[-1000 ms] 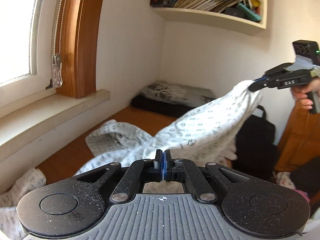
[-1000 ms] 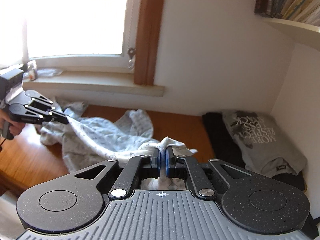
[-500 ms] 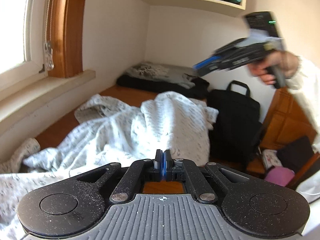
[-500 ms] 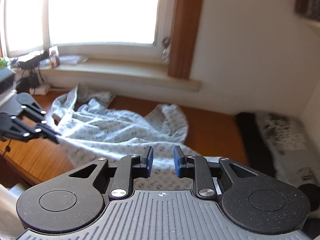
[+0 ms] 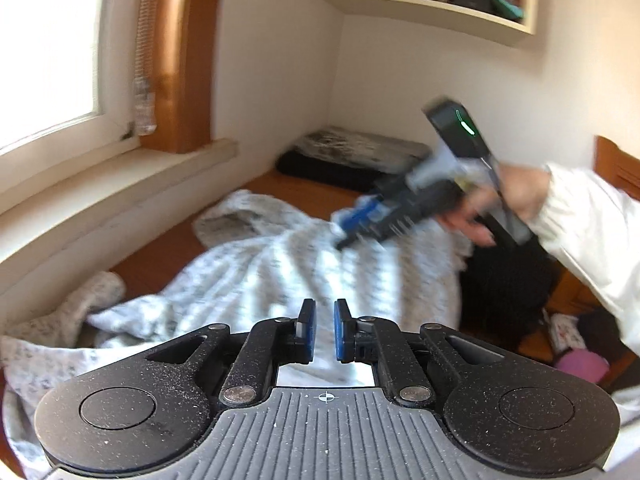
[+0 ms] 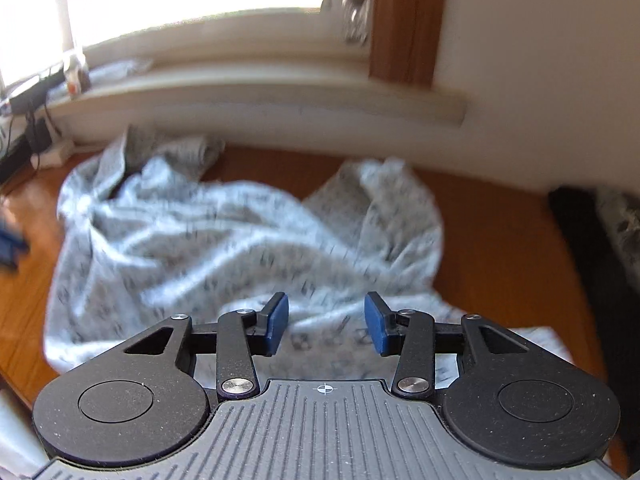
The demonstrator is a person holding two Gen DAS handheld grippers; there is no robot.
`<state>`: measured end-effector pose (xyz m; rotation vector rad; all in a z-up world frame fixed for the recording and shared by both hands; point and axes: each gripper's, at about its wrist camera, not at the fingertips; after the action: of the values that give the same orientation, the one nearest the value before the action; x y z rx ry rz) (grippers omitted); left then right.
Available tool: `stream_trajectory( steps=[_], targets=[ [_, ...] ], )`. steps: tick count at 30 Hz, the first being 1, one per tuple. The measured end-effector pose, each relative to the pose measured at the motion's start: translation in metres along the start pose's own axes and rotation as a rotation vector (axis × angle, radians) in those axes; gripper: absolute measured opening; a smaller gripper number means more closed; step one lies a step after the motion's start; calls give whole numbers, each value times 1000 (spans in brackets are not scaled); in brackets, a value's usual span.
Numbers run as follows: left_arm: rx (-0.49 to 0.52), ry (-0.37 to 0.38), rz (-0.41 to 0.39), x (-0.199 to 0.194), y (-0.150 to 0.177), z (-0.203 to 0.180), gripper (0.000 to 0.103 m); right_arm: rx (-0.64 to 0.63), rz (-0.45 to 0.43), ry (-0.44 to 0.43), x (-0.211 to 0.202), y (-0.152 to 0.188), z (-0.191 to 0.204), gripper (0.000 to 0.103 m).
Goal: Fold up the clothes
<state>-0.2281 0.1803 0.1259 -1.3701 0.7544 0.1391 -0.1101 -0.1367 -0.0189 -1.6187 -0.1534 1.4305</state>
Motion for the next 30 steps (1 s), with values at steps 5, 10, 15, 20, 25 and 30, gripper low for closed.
stream_trajectory(
  steps=[5,10,15,20,25,30],
  targets=[
    [-98,-125,42,32,1,54,27,-11,57,-78,4,29,15,41],
    [-231,-232,86,62,15,106,27,-45,105,-107,2,50,37,41],
    [-296,-231,63,83,19,119,37,-70,105,-133,-11,35,37,41],
    [-313,-224,31,88,25,120,37,-67,11,-83,-23,-7,17,45],
    [-320,-210,26,87,31,123,36,-16,-42,21,6,-41,-24,66],
    [-326,-197,22,86,37,125,37,81,-39,43,45,-52,-60,69]
  ],
)
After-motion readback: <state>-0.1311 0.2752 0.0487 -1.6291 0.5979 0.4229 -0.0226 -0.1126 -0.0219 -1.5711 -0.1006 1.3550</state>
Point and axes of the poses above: each gripper's, at about its wrist camera, not at the fingertips, and x roughly the way its jaws point, z to its left, y to its underside, and after that the axes turned 10 degrees about -y, right-handed
